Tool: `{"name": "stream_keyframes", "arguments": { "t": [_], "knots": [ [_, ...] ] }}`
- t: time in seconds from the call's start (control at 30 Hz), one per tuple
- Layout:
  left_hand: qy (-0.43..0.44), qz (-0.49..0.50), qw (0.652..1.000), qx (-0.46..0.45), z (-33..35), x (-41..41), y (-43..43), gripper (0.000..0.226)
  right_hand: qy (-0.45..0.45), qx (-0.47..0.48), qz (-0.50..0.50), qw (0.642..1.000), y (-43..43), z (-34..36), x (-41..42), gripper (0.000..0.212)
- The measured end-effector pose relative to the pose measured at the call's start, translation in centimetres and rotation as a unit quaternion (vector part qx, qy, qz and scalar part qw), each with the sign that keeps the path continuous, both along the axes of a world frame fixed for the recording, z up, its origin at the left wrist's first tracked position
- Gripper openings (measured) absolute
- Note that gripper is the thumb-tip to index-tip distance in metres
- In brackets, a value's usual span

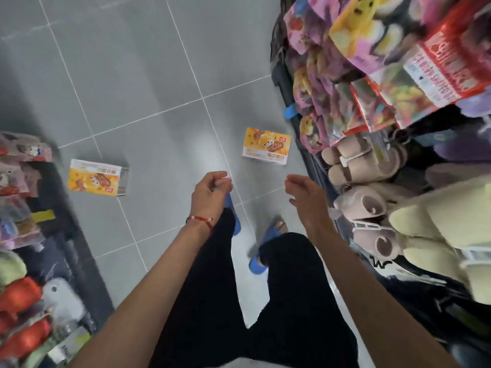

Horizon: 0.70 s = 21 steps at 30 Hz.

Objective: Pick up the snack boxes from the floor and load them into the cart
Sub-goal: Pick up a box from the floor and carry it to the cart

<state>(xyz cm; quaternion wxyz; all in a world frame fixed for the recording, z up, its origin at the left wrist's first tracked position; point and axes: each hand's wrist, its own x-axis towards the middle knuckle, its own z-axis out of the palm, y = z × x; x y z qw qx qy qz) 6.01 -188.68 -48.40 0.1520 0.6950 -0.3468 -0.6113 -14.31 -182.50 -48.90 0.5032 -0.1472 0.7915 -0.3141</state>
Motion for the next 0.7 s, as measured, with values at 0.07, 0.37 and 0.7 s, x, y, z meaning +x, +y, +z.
{"name": "stream_keyframes", "arguments": {
  "t": [0.07, 0.37, 0.7],
  "knots": [
    [-0.005, 0.002, 1.000, 0.018, -2.9, -0.5, -2.0, 0.022, -0.006, 0.018, -0.009, 1.000, -1.7, -3.0, -0.4, 0.014],
    [-0.038, -0.020, 0.995, 0.090, -21.5, -4.5, -7.4, 0.028, -0.005, 0.064, -0.007, 0.998, -6.9, -20.7, -4.2, 0.010],
    [-0.070, -0.056, 0.995, 0.047, -44.3, -11.6, -13.1, 0.032, 0.053, 0.076, -0.030, 0.995, -11.2, -43.0, -10.4, 0.011]
  ]
}}
